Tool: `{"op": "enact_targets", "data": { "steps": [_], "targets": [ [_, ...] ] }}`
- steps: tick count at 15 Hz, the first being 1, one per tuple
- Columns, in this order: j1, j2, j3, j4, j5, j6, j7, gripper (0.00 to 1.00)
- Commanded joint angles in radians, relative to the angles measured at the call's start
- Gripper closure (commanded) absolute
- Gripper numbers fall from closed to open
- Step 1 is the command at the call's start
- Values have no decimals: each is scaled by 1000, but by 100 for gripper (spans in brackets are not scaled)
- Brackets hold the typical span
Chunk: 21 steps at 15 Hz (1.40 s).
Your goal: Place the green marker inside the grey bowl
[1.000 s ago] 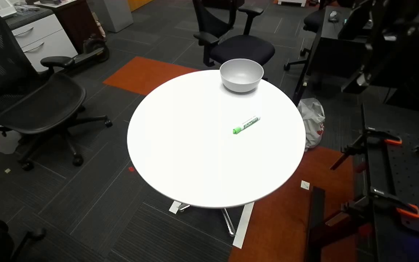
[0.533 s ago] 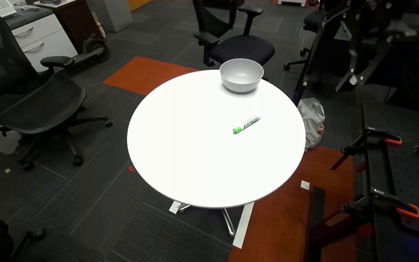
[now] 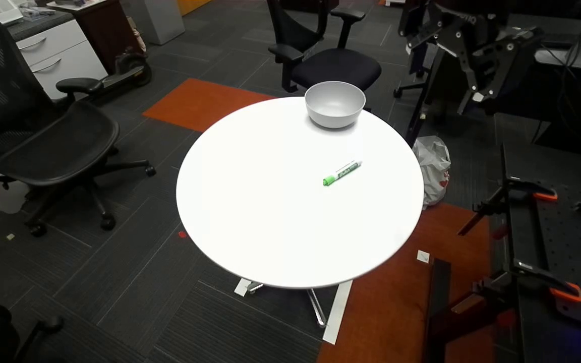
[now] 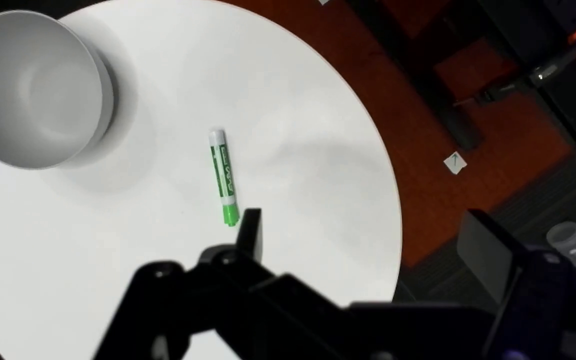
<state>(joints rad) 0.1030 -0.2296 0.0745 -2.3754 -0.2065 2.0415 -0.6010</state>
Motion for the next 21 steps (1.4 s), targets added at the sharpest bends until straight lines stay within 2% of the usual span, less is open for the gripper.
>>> {"op": "enact_targets", "data": {
  "steps": [1, 7, 10, 15, 18, 21],
  "targets": [
    [9, 8, -11, 4, -5, -2, -15, 0],
    [7, 33, -16, 16, -21, 4, -32, 0],
    [-7, 67, -44, 7, -22, 88, -65, 0],
    [-38, 187, -95, 28, -4, 186, -243, 0],
    [-62, 271, -101, 41, 3, 255, -325, 0],
    [-85, 356, -92, 52, -5, 375, -335, 0]
  ]
}}
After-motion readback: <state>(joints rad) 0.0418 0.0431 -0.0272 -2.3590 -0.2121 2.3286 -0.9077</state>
